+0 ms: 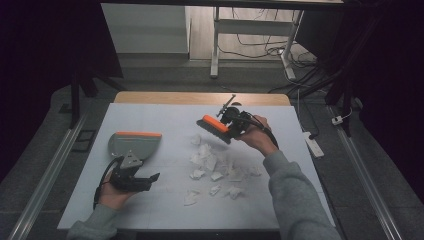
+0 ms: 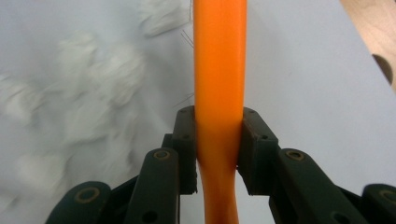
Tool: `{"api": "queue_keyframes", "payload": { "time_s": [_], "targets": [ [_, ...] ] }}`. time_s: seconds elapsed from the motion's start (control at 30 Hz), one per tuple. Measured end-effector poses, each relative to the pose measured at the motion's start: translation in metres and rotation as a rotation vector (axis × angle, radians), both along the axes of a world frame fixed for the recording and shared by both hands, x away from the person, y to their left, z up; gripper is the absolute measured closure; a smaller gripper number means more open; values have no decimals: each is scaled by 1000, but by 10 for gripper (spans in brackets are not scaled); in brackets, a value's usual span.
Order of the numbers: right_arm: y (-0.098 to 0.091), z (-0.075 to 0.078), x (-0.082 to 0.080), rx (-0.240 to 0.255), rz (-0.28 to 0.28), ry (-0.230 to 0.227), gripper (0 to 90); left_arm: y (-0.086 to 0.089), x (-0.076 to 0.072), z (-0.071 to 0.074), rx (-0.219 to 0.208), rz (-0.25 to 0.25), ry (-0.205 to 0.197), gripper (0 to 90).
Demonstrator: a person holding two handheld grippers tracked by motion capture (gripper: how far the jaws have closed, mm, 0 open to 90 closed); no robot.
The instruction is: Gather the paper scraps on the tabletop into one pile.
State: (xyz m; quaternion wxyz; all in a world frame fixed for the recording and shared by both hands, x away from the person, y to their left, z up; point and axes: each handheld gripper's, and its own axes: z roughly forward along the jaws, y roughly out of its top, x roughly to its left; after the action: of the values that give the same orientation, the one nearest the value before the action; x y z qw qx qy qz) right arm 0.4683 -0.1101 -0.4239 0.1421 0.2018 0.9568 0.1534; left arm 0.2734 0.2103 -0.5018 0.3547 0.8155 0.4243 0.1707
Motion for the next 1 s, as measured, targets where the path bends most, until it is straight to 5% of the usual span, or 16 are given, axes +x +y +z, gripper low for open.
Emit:
{"api": "queue_keyframes", "payload": {
  "time_s": [0.27, 0.37, 0.73, 0.87, 1.0],
  "targets": [
    [35, -23, 36, -94, 16, -26, 709, 2, 0, -2, -17, 0, -3, 249],
    [43, -27, 38, -77, 24, 11, 710, 3, 1, -2, -22, 4, -11, 249],
    [62, -31, 2, -195, 208, 6, 711, 3, -1, -2, -20, 11, -20, 249],
    [58, -29, -24, -211, 273, 34, 712, 4, -1, -3, -16, 10, -14, 250],
    [45, -23, -41, -170, 312, 62, 711, 3, 0, -4, -10, 8, -10, 250]
  ]
}}
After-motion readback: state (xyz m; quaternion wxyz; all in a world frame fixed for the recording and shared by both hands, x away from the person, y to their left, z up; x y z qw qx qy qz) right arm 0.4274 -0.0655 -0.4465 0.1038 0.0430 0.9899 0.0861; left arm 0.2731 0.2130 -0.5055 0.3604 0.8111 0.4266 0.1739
